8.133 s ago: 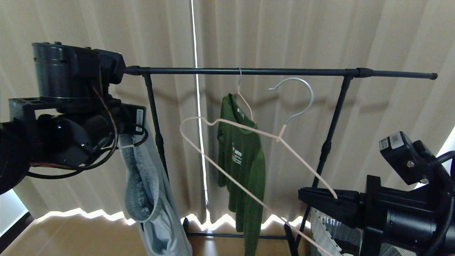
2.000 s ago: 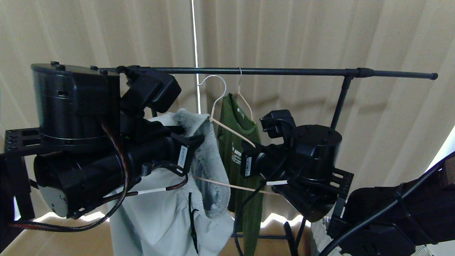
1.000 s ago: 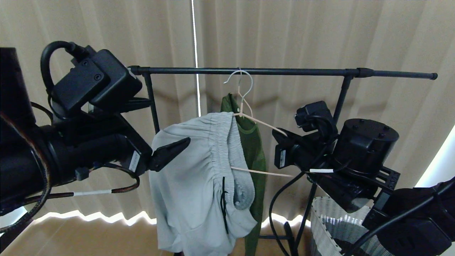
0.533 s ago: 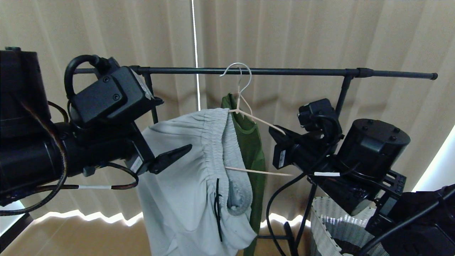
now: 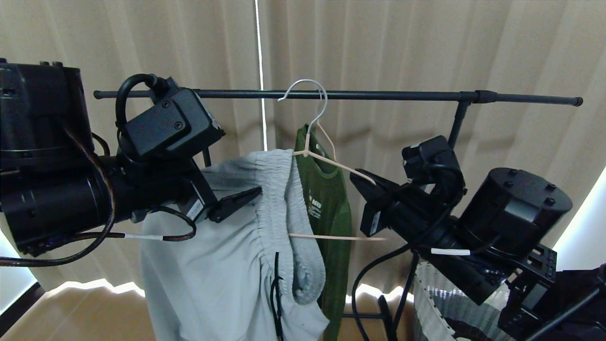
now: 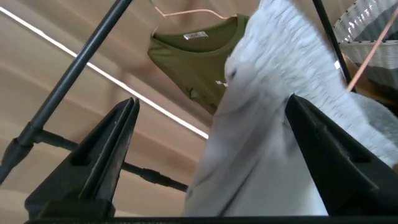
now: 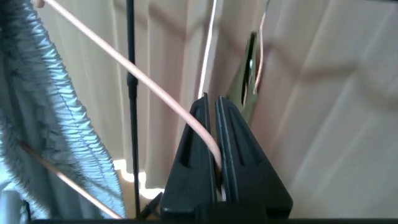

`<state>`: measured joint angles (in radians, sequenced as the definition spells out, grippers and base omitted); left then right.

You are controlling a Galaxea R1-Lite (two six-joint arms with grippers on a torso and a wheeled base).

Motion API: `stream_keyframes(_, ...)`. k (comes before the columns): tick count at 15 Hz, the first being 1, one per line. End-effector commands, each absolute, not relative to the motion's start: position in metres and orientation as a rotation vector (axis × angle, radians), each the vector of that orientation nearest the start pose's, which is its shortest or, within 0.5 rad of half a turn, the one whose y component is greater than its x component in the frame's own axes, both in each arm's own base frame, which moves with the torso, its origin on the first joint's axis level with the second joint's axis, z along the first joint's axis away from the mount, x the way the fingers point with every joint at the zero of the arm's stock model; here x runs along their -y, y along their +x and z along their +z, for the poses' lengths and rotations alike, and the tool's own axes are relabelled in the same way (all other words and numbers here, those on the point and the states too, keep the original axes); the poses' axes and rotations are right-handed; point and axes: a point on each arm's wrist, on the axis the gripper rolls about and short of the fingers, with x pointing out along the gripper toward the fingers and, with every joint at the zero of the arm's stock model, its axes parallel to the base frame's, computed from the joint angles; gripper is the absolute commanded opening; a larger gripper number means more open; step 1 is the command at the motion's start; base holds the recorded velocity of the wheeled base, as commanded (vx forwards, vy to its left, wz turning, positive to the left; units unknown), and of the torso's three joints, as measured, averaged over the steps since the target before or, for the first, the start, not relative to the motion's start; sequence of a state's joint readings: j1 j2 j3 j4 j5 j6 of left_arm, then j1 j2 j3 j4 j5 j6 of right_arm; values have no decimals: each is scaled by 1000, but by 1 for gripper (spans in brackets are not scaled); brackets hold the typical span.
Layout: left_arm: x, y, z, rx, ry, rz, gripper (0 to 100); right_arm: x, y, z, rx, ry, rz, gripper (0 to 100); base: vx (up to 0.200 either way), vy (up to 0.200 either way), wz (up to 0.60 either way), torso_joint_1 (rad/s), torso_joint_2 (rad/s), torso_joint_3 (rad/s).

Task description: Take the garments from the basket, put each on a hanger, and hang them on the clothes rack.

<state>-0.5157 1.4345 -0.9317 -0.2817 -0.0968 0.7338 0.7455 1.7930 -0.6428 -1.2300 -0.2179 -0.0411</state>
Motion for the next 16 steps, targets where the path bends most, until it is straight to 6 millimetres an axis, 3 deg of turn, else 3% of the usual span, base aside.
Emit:
stream_keyframes(1,124,219,254,4,759,-660,100,-205,226,169,81,-13,550,0,0,0,0,0,0,0)
stream_keyframes(2,122,219,254,7,781,-654,100,-205,224,170,103,-14,561,0,0,0,0,0,0,0)
stream_keyframes(3,120,220,254,8,792,-649,0,-205,225,170,104,-14,563,0,0,0,0,0,0,0)
stream_keyframes(13,117,221,246,-5,766,-636,0,-203,221,164,107,-45,594,0,0,0,0,0,0,0)
stream_keyframes(14,116,222,244,6,751,-618,0,-203,221,163,108,-58,592,100,0,0,0,0,0,0)
stream_keyframes(16,107,226,239,-60,763,-494,0,-201,222,165,113,-56,584,100,0,0,0,0,0,0)
